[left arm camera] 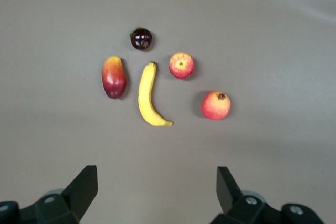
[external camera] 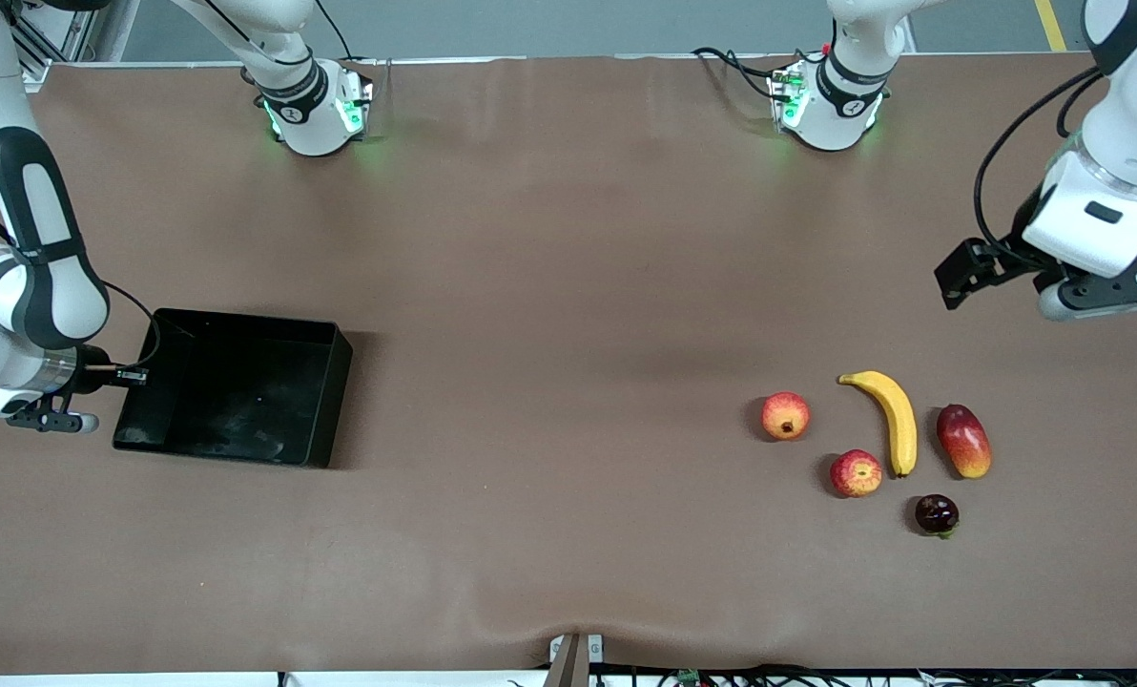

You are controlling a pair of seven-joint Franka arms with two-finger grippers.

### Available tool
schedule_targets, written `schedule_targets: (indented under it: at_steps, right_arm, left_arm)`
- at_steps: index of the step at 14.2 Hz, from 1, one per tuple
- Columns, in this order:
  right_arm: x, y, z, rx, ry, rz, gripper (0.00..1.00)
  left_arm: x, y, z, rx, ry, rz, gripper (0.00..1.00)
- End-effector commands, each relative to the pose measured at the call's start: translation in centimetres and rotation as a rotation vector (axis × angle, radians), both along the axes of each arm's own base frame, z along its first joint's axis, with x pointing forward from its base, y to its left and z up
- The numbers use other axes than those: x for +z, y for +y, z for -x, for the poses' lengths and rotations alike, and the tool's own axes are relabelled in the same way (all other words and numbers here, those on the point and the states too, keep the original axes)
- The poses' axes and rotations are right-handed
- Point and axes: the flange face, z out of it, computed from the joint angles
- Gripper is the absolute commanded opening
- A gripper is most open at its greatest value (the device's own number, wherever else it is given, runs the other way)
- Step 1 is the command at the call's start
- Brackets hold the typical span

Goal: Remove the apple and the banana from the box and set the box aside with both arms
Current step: 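Slide the box away from the fruits with the right gripper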

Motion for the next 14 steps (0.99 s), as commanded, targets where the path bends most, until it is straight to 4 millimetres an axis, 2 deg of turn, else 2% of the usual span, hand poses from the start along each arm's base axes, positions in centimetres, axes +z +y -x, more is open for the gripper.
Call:
schedule_targets:
  at_steps: [1,3,5,7,9,11,14]
  right_arm:
    - [0.1,-0.1,-0.5,0.049,-0.021,-0.021,1.00]
    - [2.2,0.3,-1.8,0.064,-0.053,-0.010,1.00]
    - [7.1,1.9,-4.2,0.103,-0.135,0.023,1.00]
    - [11.9,5.1,-5.1,0.152,-0.148,0.027,1.00]
    - [16.3,9.3,-5.5,0.191,-0.178,0.036,1.00]
    - [20.8,12.7,-5.1,0.191,-0.226,0.060,1.00]
    - [28.0,16.7,-2.0,0.155,-0.200,0.078,1.00]
  left_arm:
    - [0.2,2.3,1.9,-0.038,0.023,0.017,1.00]
    - [0.2,3.3,2.8,-0.038,0.032,0.023,1.00]
    - [0.3,4.3,3.2,-0.040,0.033,0.023,1.00]
    - [0.8,4.6,3.5,-0.047,0.029,0.045,1.00]
    - [1.2,5.6,3.4,-0.076,0.044,0.043,1.00]
    - [1.5,6.6,3.7,-0.098,0.050,0.040,1.00]
    - [1.3,6.7,4.0,-0.088,0.075,0.038,1.00]
